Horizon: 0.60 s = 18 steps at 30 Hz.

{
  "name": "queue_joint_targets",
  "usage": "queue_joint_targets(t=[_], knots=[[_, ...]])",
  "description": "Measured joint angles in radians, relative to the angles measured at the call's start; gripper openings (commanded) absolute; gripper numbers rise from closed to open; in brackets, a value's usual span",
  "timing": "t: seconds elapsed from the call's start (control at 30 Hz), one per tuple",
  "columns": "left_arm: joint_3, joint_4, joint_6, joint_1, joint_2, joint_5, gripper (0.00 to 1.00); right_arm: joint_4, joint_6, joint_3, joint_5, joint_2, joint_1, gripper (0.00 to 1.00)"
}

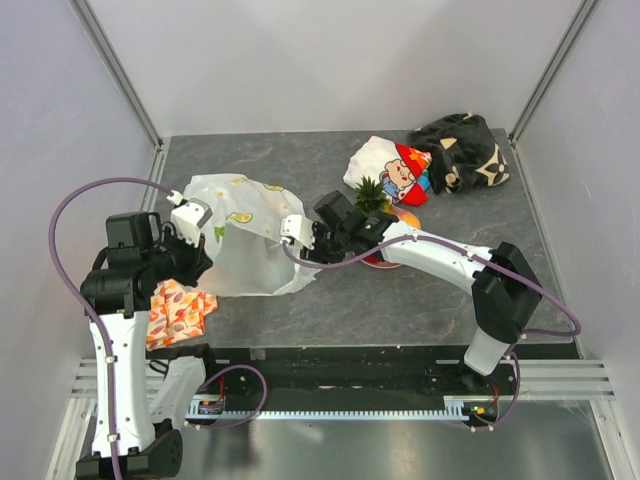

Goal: Take the fake fruits out of the plastic bag
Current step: Adjust the plastic bag at the center of the board.

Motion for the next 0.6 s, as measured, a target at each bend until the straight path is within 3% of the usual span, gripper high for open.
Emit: queue_joint_targets(t=[0.07, 0.2, 0.37, 0.6], knots=[[0.0, -0.002, 0.0, 0.0, 0.008, 0.014, 0.02, -0.016, 0.008, 0.002, 0.002, -0.01, 0.0, 0.69], [0.016, -0.003, -0.001, 0.0, 0.03, 0.039, 0.02, -0.046, 0.017, 0.087, -0.022, -0.079, 0.0, 0.72], [0.075, 0.005, -0.018, 0.0, 0.072, 0.093, 0.02, -0.002, 0.045, 0.267, -0.121, -0.138, 0.008, 0.68], [0.084, 0.04, -0.094, 0.0, 0.11, 0.182, 0.02, 0.028, 0.034, 0.3, -0.231, -0.053, 0.078, 0.57]])
